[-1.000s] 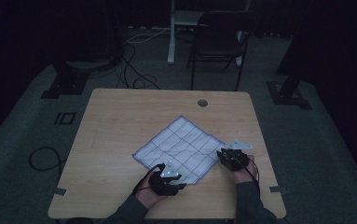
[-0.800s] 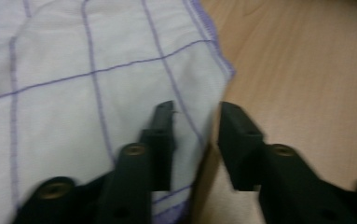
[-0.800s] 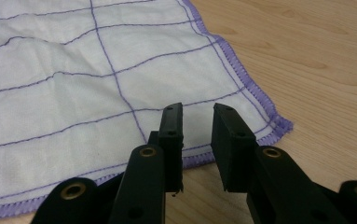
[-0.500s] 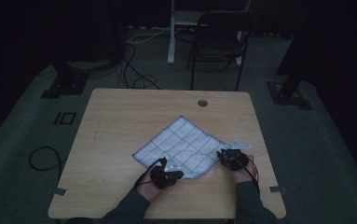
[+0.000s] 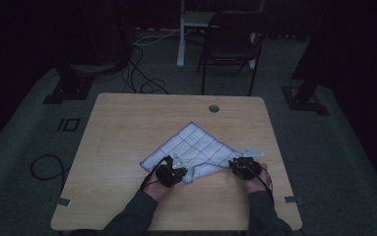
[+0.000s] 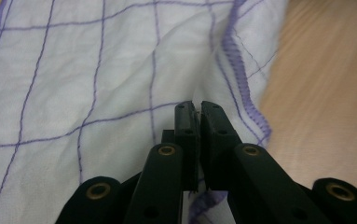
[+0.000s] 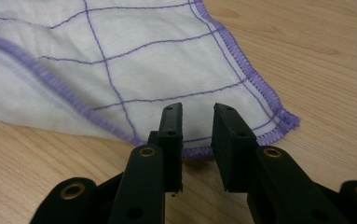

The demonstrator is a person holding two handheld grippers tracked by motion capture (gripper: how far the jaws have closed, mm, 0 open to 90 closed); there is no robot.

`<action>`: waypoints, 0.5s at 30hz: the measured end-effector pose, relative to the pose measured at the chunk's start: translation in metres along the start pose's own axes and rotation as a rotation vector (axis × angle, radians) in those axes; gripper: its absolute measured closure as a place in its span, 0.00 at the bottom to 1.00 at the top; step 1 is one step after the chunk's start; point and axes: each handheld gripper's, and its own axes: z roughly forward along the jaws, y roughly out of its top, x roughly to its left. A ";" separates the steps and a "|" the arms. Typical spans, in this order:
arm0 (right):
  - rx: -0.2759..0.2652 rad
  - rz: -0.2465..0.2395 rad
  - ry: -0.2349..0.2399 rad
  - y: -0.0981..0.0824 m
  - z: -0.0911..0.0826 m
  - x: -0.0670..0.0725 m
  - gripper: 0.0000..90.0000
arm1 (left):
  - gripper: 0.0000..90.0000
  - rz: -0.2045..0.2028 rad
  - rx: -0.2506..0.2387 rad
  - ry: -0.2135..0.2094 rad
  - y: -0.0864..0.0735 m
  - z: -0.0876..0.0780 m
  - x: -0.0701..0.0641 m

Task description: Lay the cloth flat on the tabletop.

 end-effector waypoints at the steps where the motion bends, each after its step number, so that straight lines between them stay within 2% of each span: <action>1: 0.001 -0.001 0.001 0.000 0.000 0.000 0.82 | 0.96 -0.006 -0.002 0.006 0.000 0.001 0.000; 4: 0.009 -0.008 -0.002 -0.001 0.001 0.000 0.82 | 0.95 -0.001 -0.003 0.032 0.000 0.002 0.000; 7: 0.016 -0.009 0.001 -0.001 0.003 0.001 0.82 | 0.95 0.011 -0.003 0.035 0.000 0.002 -0.002; 12: 0.026 -0.006 0.001 -0.002 0.005 -0.001 0.82 | 0.94 0.088 -0.009 0.019 -0.001 -0.002 -0.017; 14: 0.027 -0.003 0.003 -0.002 0.006 -0.001 0.82 | 0.94 0.088 -0.009 0.019 -0.001 -0.002 -0.017; 15: 0.026 0.001 0.006 -0.002 0.006 -0.002 0.82 | 0.93 0.140 -0.019 0.001 -0.003 -0.004 -0.032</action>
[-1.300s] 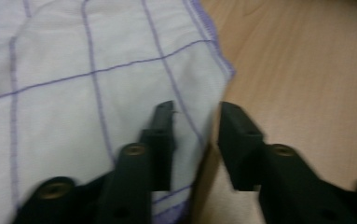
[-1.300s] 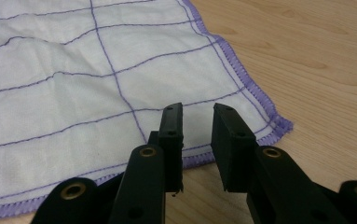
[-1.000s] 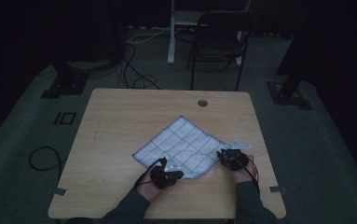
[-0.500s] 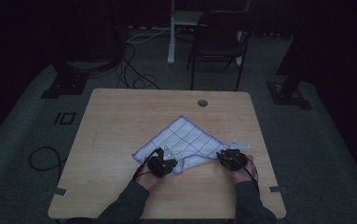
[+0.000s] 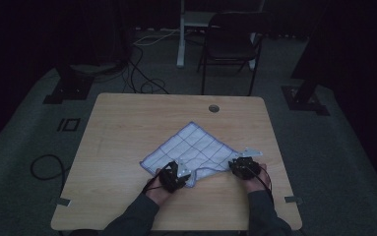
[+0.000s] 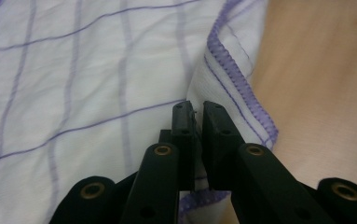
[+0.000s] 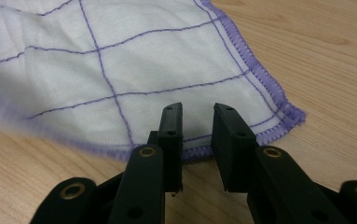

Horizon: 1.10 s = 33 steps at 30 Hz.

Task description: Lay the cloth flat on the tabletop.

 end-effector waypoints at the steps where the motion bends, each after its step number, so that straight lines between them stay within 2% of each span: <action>1: 0.000 0.004 0.001 0.000 0.000 0.000 0.82 | 0.92 0.011 -0.003 -0.010 0.000 0.000 -0.005; 5: -0.005 0.013 0.007 0.000 0.001 -0.002 0.82 | 0.91 0.042 -0.009 -0.063 -0.003 -0.002 -0.023; 7: -0.006 0.015 0.006 0.000 0.001 -0.003 0.82 | 0.90 0.043 -0.013 -0.116 -0.004 -0.002 -0.029; 10: -0.007 0.015 0.001 0.000 0.002 -0.004 0.82 | 0.88 0.019 -0.043 -0.165 -0.005 -0.005 -0.030; 13: -0.004 0.010 -0.017 0.001 0.001 -0.002 0.80 | 0.81 -0.013 -0.076 -0.170 -0.001 -0.011 -0.022; 15: -0.005 0.002 -0.019 0.001 0.000 0.001 0.75 | 0.79 -0.027 -0.097 -0.146 0.002 -0.016 -0.014; 18: -0.023 0.002 -0.004 0.001 -0.006 0.009 0.71 | 0.79 -0.055 -0.103 -0.095 0.003 -0.018 0.003; 24: -0.050 -0.040 0.050 0.002 -0.014 0.039 0.65 | 0.78 -0.121 -0.106 0.009 0.005 -0.012 0.043; 28: -0.064 -0.061 0.070 0.002 -0.017 0.054 0.63 | 0.77 -0.142 -0.115 0.051 0.009 -0.006 0.068; 33: -0.070 -0.063 0.084 -0.002 -0.018 0.064 0.63 | 0.76 -0.155 -0.099 0.089 0.015 0.007 0.090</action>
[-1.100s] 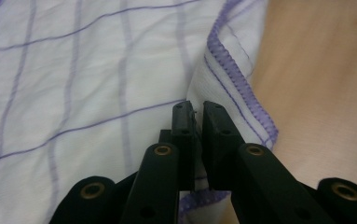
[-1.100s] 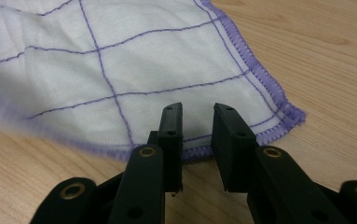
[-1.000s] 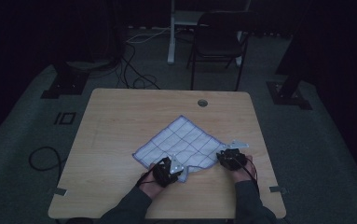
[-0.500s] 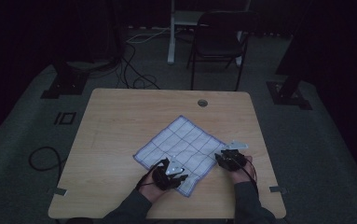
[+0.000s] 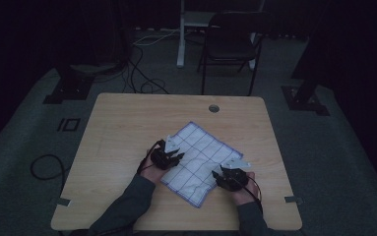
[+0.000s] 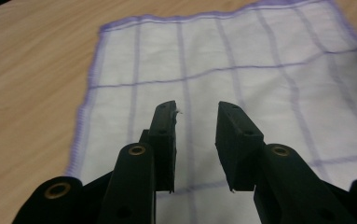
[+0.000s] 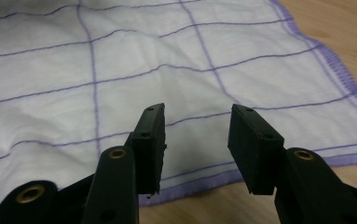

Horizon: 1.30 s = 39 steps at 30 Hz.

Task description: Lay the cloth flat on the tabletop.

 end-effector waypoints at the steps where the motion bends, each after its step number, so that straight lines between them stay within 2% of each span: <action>1: 0.003 -0.001 0.002 -0.001 0.000 0.002 0.63 | 0.76 -0.002 0.006 0.008 0.001 0.003 0.003; 9: 0.020 -0.003 0.007 -0.007 0.005 0.011 0.62 | 0.77 -0.025 0.068 0.053 0.006 0.030 0.027; 17: 0.039 -0.006 0.015 -0.009 0.008 0.011 0.63 | 0.85 -0.047 0.130 0.093 -0.003 0.039 0.041; 19: 0.039 -0.006 0.018 -0.010 0.008 0.011 0.63 | 0.86 -0.063 0.121 0.081 -0.007 0.037 0.044; 22: 0.039 -0.009 0.021 -0.010 0.009 0.009 0.63 | 0.89 -0.058 0.131 0.079 -0.008 0.034 0.045; 27: 0.037 -0.007 0.016 -0.009 0.010 0.008 0.62 | 0.91 -0.072 0.138 0.077 -0.013 0.028 0.047; 39: 0.038 0.000 0.008 -0.004 0.016 -0.006 0.60 | 0.92 -0.121 0.120 0.061 -0.036 0.003 0.050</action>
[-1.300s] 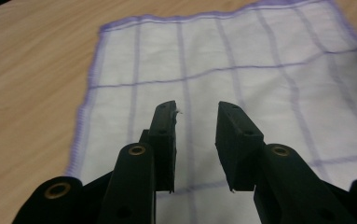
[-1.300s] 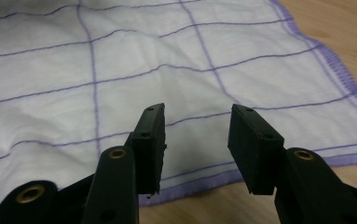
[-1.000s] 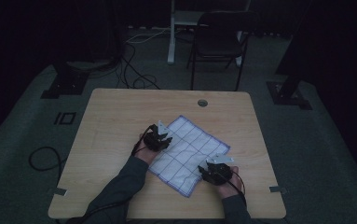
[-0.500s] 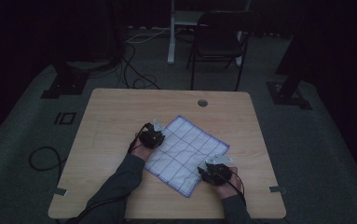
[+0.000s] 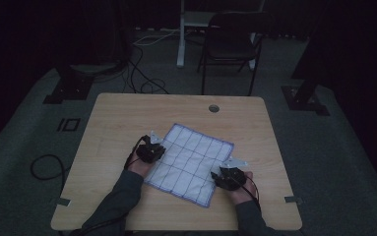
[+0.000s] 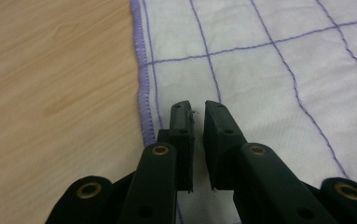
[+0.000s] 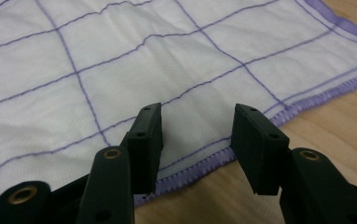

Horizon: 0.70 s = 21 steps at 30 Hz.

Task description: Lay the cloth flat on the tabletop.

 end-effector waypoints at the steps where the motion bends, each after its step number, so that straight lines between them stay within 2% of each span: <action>1: 0.000 0.000 0.000 0.000 0.000 0.000 0.60 | 0.92 -0.008 -0.005 -0.004 -0.003 -0.002 0.000; 2: 0.000 -0.001 -0.002 0.002 0.002 -0.002 0.60 | 0.92 -0.030 -0.016 -0.008 -0.008 -0.005 0.001; 6: 0.000 -0.007 -0.011 0.006 0.006 -0.006 0.60 | 0.92 -0.058 -0.028 -0.002 -0.016 -0.012 0.000; 21: -0.012 0.002 -0.016 0.014 0.017 -0.015 0.58 | 0.92 -0.106 -0.062 0.004 -0.044 -0.034 -0.008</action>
